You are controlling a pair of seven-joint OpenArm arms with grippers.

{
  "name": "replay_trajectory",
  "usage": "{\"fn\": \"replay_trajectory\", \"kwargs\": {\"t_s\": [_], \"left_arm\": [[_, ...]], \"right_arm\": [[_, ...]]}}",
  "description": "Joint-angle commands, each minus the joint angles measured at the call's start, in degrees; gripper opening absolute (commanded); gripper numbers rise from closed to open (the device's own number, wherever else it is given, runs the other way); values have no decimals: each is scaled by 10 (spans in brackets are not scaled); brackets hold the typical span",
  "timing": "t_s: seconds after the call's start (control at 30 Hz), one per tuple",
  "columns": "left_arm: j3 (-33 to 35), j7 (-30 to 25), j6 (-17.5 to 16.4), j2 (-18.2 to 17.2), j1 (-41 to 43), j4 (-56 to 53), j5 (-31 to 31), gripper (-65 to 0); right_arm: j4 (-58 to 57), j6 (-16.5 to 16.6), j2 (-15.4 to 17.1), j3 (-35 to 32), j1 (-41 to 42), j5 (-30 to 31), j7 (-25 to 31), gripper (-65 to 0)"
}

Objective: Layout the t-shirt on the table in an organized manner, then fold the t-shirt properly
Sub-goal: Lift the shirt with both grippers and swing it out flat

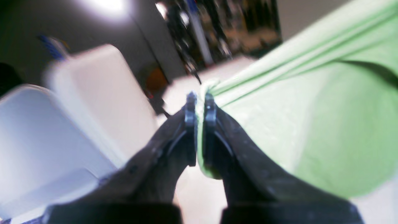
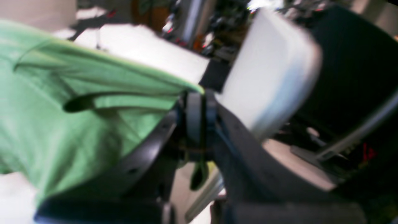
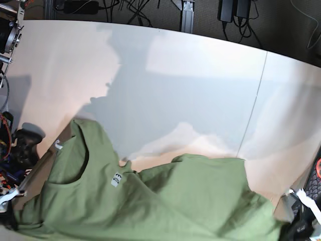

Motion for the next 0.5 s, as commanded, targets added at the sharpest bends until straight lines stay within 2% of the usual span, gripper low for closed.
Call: {"fn": "replay_trajectory", "kwargs": {"t_s": [0.0,0.07,0.1,0.13,0.17,0.2,0.23,0.27,0.3,0.33,0.37,0.4,0.47], "left_arm": [[26,-16,-31,-16,-13,5,-4,-650],[80,-58,-31,-31,-31,5,62,-650],[90,-59,2,-33,-41,3,95,-650],[92,-49,65,-29,-50,-4,98,-650],[92,-31,99,-21,-54,-16,85,-650],[92,-25,85,-15,-54,-30,81,-650],[95,-32,49,-14,-54,-44,91,-650],[97,-54,31,-16,-56,-57,107,-650],[98,-74,40,-19,-61,-70,120,-650],[98,-83,69,-19,-73,-87,126,-650],[98,-80,96,-18,-89,-106,126,-650],[98,-75,105,-16,-105,-122,121,-650],[98,-56,82,-13,-123,-138,96,-650]], "right_arm": [[5,12,11,-16,17,-3,9,-650],[4,11,10,-48,19,-19,9,-650],[3,10,10,-53,18,-18,9,-650],[-1,11,9,-54,17,-8,4,-650],[-9,11,8,-57,16,-2,0,-650],[-16,11,7,-60,17,-1,-1,-650],[-22,12,8,-61,17,-7,-1,-650],[-24,11,8,-61,19,-16,0,-650],[-27,10,8,-61,22,-24,5,-650],[-32,10,8,-61,29,-29,10,-650],[-38,8,7,-59,35,-28,19,-650],[-44,8,7,-57,41,-25,26,-650],[-52,8,8,-57,52,-18,24,-650]]}}
